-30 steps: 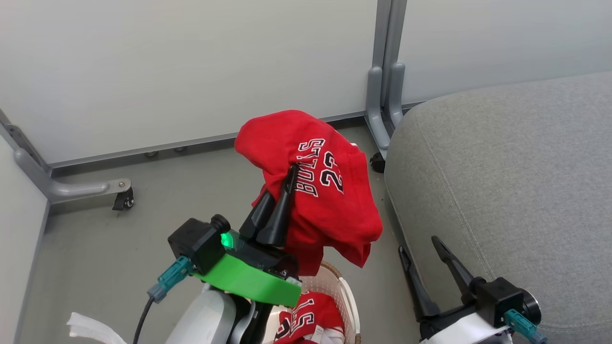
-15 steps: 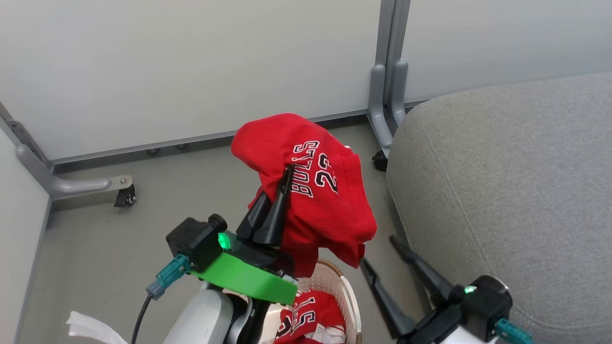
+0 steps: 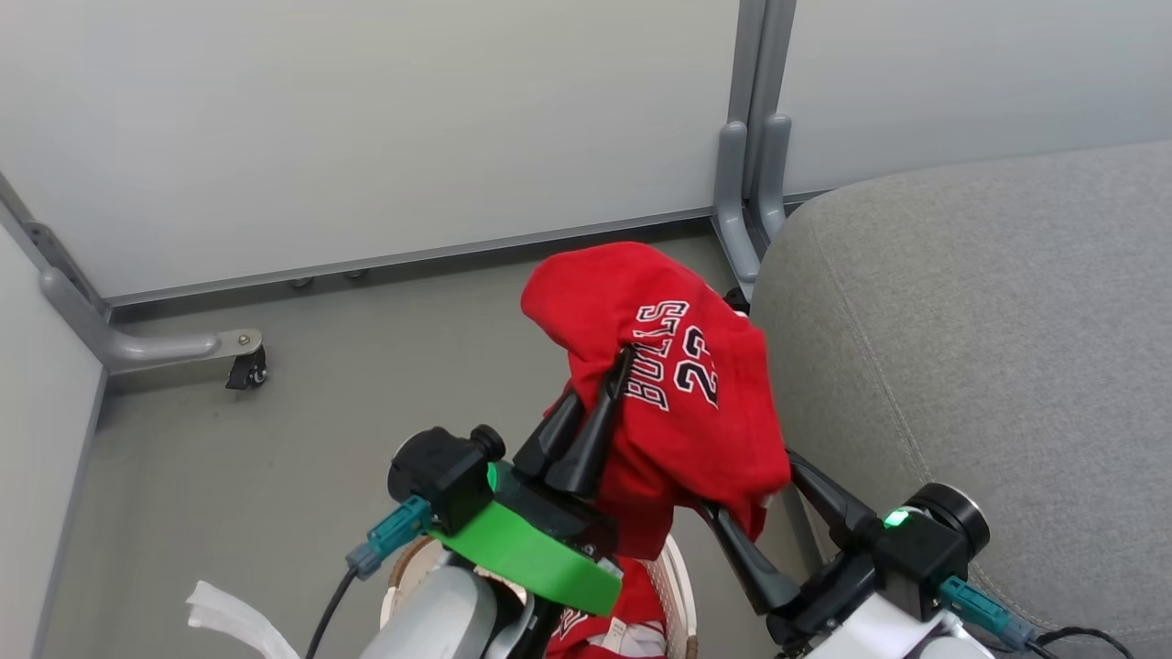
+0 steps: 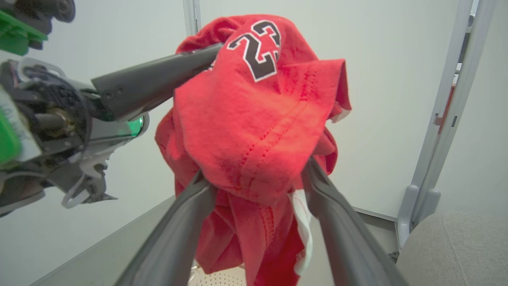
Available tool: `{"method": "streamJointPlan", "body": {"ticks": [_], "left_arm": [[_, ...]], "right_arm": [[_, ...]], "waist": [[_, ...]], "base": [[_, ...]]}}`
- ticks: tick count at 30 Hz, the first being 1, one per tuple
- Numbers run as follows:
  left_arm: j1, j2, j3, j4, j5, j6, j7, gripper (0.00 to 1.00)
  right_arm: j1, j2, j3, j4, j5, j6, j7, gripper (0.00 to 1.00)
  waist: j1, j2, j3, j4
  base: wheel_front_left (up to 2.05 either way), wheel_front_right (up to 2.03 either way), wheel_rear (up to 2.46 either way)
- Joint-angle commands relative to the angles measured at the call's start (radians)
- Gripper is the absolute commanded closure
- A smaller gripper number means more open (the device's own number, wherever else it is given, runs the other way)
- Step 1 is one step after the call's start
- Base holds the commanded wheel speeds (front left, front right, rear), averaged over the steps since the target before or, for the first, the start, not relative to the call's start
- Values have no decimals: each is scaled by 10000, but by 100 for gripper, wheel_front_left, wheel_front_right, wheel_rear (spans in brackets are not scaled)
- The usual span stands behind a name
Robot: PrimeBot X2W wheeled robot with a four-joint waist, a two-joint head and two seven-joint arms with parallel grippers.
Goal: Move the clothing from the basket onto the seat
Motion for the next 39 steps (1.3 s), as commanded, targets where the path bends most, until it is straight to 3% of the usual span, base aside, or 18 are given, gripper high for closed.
{"method": "streamJointPlan", "body": {"ticks": [1,13,25,26,27,28,39], "left_arm": [[-167,39,-70,31,57,-41,-35,100],[-502,37,-1214,146,-272,-43,-35,100],[-639,37,-1558,320,-540,-43,-35,100],[-633,37,-1556,329,-551,-43,-35,100],[-621,37,-1544,342,-564,-44,-35,100],[-616,37,-1530,354,-566,-44,-35,100],[-417,37,-1363,407,-523,-44,-35,100]], "right_arm": [[-177,-65,20,104,-45,1,-28,0],[-1089,-199,1125,1191,-3,1,-28,0],[-1496,101,1612,1512,-210,1,-28,0],[-1460,123,1591,1511,-179,1,-28,17],[-1418,147,1558,1522,-126,1,-28,85],[-1401,168,1530,1493,-101,1,-28,100],[-1078,295,1199,1167,-60,1,-28,100]], "waist": [[0,0,-3,52],[0,0,-66,276],[0,0,-126,423],[0,0,-131,433],[0,0,-135,443],[0,0,-137,450],[0,0,-248,425]], "base": [[0,0,0],[0,0,0],[0,0,0],[0,0,0],[0,0,0],[0,0,0],[0,0,0]]}}
